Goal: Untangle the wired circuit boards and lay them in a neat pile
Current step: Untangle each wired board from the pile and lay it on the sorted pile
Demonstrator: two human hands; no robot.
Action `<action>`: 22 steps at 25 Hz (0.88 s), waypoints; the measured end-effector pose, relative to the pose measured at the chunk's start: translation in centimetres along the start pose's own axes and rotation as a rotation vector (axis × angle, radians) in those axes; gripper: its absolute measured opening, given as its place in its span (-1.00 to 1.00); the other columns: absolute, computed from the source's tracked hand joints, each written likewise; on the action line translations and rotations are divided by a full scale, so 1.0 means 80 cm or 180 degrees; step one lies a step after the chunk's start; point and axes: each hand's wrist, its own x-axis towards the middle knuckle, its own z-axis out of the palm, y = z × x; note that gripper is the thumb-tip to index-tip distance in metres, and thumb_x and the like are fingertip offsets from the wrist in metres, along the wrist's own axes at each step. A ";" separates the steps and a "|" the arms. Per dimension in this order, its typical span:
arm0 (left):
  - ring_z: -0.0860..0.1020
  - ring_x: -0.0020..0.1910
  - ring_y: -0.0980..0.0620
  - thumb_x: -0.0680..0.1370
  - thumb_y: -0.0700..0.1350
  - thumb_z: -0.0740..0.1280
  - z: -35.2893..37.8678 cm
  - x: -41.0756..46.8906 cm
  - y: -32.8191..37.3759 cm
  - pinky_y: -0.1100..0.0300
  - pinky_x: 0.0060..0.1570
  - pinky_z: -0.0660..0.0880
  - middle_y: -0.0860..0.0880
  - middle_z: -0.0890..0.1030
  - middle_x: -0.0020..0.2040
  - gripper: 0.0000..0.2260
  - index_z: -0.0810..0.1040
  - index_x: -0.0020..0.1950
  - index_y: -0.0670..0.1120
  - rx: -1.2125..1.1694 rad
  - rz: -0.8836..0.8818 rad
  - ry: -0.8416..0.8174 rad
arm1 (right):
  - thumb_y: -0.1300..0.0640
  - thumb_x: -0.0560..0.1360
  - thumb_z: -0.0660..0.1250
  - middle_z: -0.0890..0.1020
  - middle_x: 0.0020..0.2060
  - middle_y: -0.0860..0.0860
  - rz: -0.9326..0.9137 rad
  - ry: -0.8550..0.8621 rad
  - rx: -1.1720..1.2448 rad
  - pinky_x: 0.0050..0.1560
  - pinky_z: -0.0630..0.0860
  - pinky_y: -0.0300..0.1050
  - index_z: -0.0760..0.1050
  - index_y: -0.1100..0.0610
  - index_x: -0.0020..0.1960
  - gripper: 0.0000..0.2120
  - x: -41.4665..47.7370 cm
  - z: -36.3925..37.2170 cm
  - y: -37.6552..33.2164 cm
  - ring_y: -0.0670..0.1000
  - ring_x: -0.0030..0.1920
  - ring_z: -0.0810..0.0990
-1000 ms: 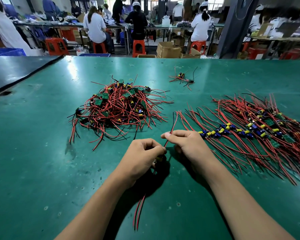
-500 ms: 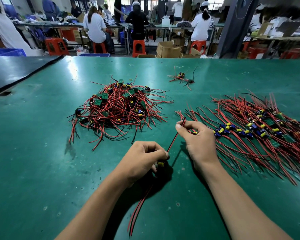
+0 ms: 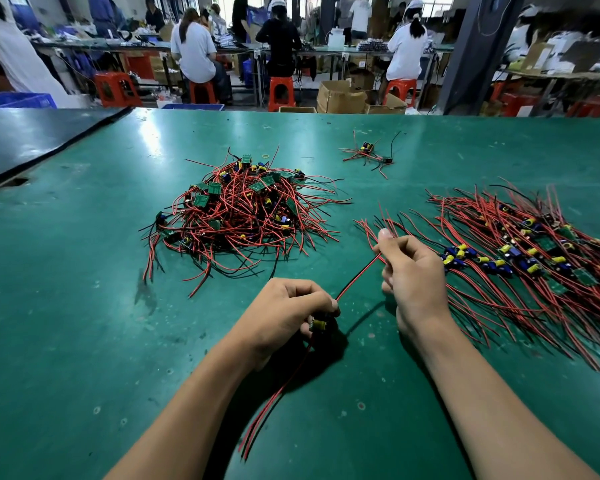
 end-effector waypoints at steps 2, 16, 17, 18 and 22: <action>0.38 -0.56 0.14 0.48 -0.30 0.37 -0.001 0.002 -0.002 0.36 -0.55 0.34 -0.08 0.53 -0.38 -0.78 0.63 -0.36 -0.11 -0.0065 -0.0047 0.0003 | -0.07 0.51 0.44 0.30 -0.57 -0.11 -0.0199 0.0030 -0.0282 -0.50 0.20 -0.23 0.52 0.08 -0.31 -0.69 -0.001 -0.001 -0.002 -0.08 -0.57 0.20; 0.52 -0.50 0.02 0.53 -0.31 0.33 0.000 0.008 -0.007 0.28 -0.48 0.44 -0.14 0.57 -0.36 -0.78 0.66 -0.28 -0.14 -0.0348 -0.0017 0.0187 | -0.04 0.51 0.43 0.64 -0.39 0.00 0.0799 -0.1724 -0.0255 -0.39 0.43 -0.26 0.70 0.17 -0.10 -0.74 -0.042 0.016 -0.015 -0.04 -0.38 0.55; 0.50 -0.51 0.03 0.52 -0.30 0.33 0.000 0.008 -0.006 0.29 -0.50 0.43 -0.12 0.55 -0.38 -0.78 0.66 -0.29 -0.13 -0.0325 -0.0043 0.0169 | -0.04 0.53 0.43 0.59 -0.49 -0.12 0.0560 -0.1593 -0.0480 -0.43 0.38 -0.38 0.70 0.18 -0.09 -0.73 -0.039 0.014 -0.013 -0.18 -0.47 0.49; 0.48 -0.52 0.05 0.52 -0.30 0.33 0.000 0.008 -0.005 0.31 -0.51 0.40 -0.09 0.54 -0.41 -0.78 0.65 -0.30 -0.13 -0.0305 -0.0065 0.0142 | -0.05 0.53 0.42 0.51 -0.57 -0.19 0.0337 -0.1432 -0.0690 -0.48 0.30 -0.47 0.70 0.17 -0.09 -0.72 -0.035 0.012 -0.011 -0.21 -0.55 0.44; 0.47 -0.53 0.08 0.51 -0.29 0.34 -0.001 0.001 -0.001 0.30 -0.53 0.39 -0.07 0.56 -0.41 -0.81 0.65 -0.28 -0.15 -0.0143 -0.0090 -0.0065 | -0.05 0.53 0.42 0.31 -0.59 -0.13 0.0185 -0.0871 -0.0500 -0.58 0.16 -0.35 0.70 0.12 -0.14 -0.75 -0.020 0.005 -0.009 -0.17 -0.62 0.21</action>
